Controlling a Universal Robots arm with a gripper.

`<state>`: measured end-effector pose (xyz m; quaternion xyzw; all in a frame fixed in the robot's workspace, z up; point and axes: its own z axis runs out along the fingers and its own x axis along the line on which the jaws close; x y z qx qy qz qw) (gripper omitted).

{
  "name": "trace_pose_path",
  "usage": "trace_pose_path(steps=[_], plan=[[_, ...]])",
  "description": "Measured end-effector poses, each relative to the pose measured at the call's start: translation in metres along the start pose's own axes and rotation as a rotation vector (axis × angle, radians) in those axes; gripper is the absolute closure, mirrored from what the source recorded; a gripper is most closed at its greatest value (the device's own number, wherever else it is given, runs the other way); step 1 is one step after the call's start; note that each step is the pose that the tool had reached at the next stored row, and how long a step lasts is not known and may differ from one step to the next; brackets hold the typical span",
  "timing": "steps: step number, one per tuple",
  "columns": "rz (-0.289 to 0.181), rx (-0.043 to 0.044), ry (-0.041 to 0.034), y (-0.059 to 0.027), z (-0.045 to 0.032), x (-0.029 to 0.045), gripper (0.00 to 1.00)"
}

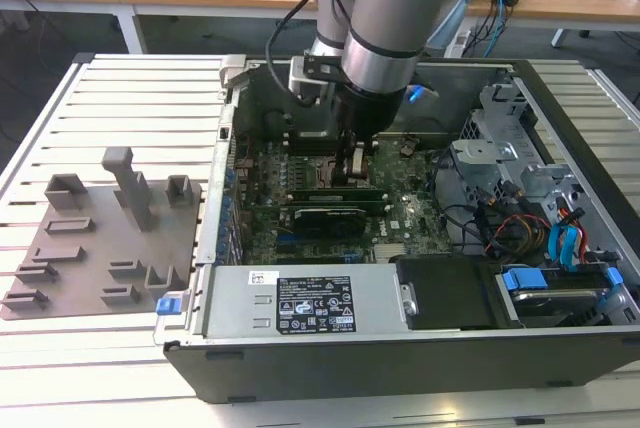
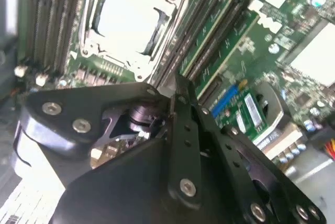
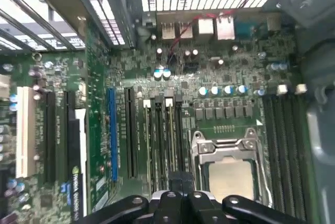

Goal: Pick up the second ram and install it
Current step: 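Press down the second ram until it locks into place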

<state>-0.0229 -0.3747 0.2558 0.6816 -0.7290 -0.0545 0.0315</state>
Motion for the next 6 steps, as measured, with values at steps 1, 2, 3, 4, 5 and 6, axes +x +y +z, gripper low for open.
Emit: trace_pose_path(steps=[1,2,3,4,5,6], plan=[[0.0,0.0,0.0,0.0019,-0.0153,-0.0004,0.9],[0.0,0.0,-0.0001,0.0028,-0.0224,-0.0007,0.9],[0.0,0.0001,-0.0003,0.0028,-0.0234,-0.0007,0.9],[0.0,0.0001,-0.0003,0.0028,-0.0234,-0.0007,0.9],[0.0,0.0,-0.0001,0.0029,-0.0235,-0.0007,0.9],[0.0,0.0,-0.0001,0.0029,-0.0235,-0.0007,0.9]])
